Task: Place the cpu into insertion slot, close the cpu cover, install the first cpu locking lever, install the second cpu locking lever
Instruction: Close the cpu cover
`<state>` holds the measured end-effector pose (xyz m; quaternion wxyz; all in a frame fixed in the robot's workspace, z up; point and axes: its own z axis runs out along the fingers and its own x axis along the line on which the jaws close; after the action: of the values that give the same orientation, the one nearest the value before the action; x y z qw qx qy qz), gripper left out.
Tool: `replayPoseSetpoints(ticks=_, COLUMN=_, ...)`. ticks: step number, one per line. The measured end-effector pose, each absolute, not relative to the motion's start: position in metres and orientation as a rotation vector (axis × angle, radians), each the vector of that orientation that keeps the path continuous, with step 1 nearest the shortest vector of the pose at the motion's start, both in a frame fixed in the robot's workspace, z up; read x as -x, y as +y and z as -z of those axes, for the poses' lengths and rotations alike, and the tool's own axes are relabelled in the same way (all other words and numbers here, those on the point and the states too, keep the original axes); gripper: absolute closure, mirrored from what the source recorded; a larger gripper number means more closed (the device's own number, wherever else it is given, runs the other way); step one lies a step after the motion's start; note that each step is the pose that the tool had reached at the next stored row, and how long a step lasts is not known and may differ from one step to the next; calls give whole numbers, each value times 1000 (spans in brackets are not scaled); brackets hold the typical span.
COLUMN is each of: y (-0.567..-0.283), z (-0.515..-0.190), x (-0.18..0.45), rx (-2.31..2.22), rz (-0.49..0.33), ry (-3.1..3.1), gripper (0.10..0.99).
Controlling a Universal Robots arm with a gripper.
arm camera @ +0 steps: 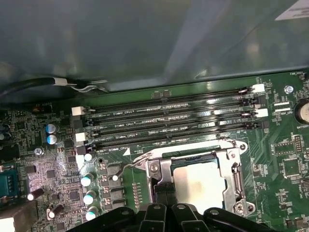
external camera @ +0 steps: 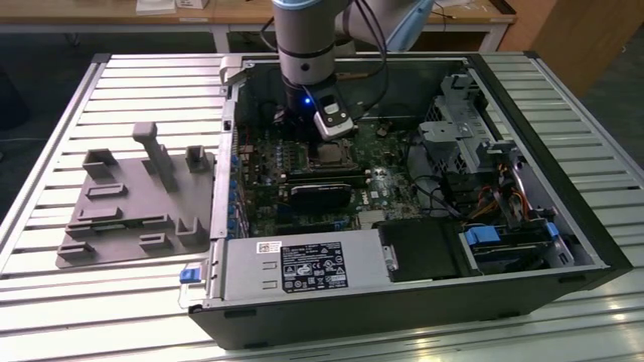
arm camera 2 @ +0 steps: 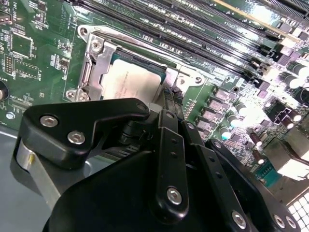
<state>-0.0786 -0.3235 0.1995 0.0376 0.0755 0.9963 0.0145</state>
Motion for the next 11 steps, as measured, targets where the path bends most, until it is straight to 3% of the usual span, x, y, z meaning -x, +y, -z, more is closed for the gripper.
replayPoseSetpoints(ticks=11, y=-324, z=-198, x=79, rx=-232, rz=-44, ry=3057, gripper=984)
